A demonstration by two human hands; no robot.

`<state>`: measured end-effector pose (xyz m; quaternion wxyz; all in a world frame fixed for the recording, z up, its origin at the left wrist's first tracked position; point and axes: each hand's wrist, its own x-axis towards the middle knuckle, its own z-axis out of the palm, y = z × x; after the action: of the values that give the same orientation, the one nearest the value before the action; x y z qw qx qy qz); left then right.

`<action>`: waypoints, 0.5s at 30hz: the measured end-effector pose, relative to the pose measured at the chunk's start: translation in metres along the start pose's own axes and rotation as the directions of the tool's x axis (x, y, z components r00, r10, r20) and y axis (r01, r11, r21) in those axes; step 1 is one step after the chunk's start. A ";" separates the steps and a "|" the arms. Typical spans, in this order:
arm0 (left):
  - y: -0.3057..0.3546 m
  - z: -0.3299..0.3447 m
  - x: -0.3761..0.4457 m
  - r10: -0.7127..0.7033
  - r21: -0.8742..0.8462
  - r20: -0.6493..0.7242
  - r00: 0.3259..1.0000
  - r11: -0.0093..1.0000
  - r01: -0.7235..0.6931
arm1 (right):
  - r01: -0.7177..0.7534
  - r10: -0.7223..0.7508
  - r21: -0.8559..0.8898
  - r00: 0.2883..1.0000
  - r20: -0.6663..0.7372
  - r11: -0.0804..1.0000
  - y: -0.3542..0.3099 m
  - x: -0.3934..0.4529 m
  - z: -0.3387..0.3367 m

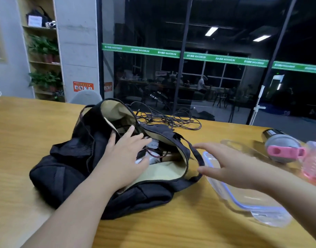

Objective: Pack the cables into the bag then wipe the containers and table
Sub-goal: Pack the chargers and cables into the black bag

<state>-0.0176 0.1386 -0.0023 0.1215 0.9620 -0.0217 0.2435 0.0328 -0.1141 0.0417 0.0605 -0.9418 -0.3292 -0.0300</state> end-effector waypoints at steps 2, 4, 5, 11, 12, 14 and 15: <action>0.003 0.002 0.001 -0.019 0.129 0.041 0.999 0.991 0.014 | -0.057 0.056 0.003 0.998 0.035 0.998 0.013 -0.014 0.004; 0.004 0.004 0.002 -0.040 0.185 0.054 0.998 0.982 0.029 | -0.110 0.110 0.032 0.994 0.021 0.993 0.023 -0.022 0.013; 0.004 0.005 0.004 -0.045 0.207 0.045 0.998 0.978 0.035 | -0.124 0.125 0.066 0.992 -0.012 0.990 0.027 -0.022 0.019; 0.007 0.017 0.005 0.010 0.345 -0.029 1.000 0.939 0.000 | -0.124 0.192 0.288 0.957 -0.219 0.949 0.044 -0.027 0.030; 0.006 0.020 0.005 0.018 0.352 -0.042 0.999 0.936 -0.002 | -0.118 0.198 0.310 0.950 -0.241 0.943 0.047 -0.027 0.031; 0.010 0.022 0.005 0.031 0.327 -0.061 0.998 0.945 -0.010 | -0.114 0.216 0.351 0.939 -0.267 0.930 0.050 -0.027 0.033; 0.013 0.021 0.006 0.058 0.309 -0.084 0.995 0.950 -0.029 | -0.112 0.225 0.370 0.934 -0.277 0.922 0.051 -0.027 0.035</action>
<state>-0.0036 0.1210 -0.0141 -0.0344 0.9562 0.0008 0.2907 0.0445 -0.1655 0.0000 0.2802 -0.9243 -0.2320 -0.1153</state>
